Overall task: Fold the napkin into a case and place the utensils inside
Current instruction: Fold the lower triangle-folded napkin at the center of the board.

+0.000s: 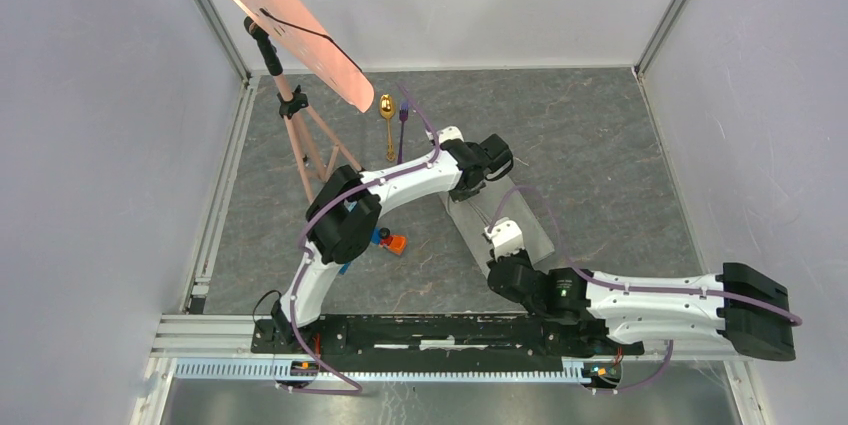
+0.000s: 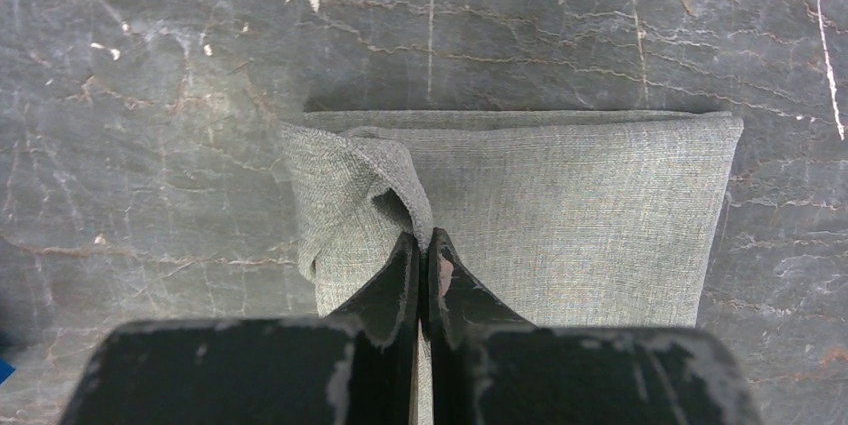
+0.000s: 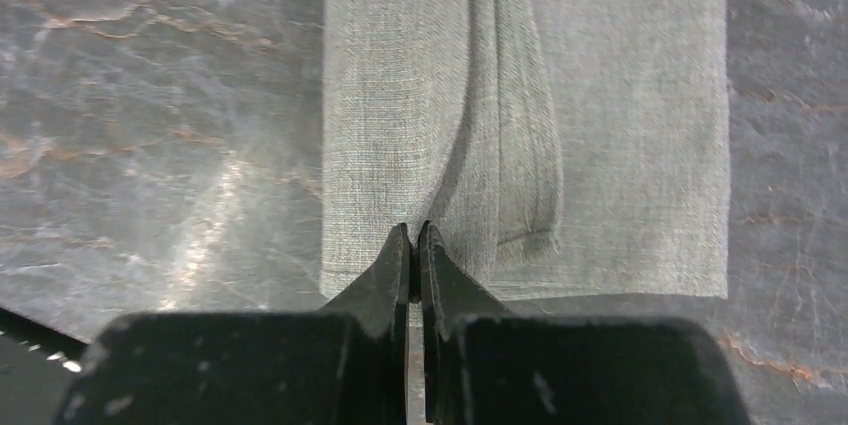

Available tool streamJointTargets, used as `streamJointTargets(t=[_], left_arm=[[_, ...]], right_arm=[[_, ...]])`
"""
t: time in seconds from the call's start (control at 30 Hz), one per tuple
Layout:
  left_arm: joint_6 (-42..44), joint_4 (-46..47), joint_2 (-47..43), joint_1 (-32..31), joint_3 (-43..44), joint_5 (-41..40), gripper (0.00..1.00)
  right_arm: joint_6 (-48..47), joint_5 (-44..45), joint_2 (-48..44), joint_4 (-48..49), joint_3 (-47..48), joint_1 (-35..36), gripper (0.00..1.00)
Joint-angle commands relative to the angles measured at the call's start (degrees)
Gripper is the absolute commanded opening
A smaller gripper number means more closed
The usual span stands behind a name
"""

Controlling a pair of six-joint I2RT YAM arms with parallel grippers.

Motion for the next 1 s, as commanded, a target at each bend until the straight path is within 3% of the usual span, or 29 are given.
streamJointTargets(t=[0.0,0.23,0.97], left_arm=[[6.49,4.02,1.6,0.32,2.36,-0.29,0.02],[9.95,7.15,3.45,0.35,2.62,2.18,0.02],[15.85,13.04,2.65,-1.26,1.91,0.41,0.02]], right_arm=[[2.8,-1.06,-2.89,0.74,-3.21,-2.72,0.0],[1.43,-6.87,-4.85,4.99,-7.24,-8.36,0.0],[0.11,-7.28,-8.4,4.05,-7.81,-9.67,0.0]])
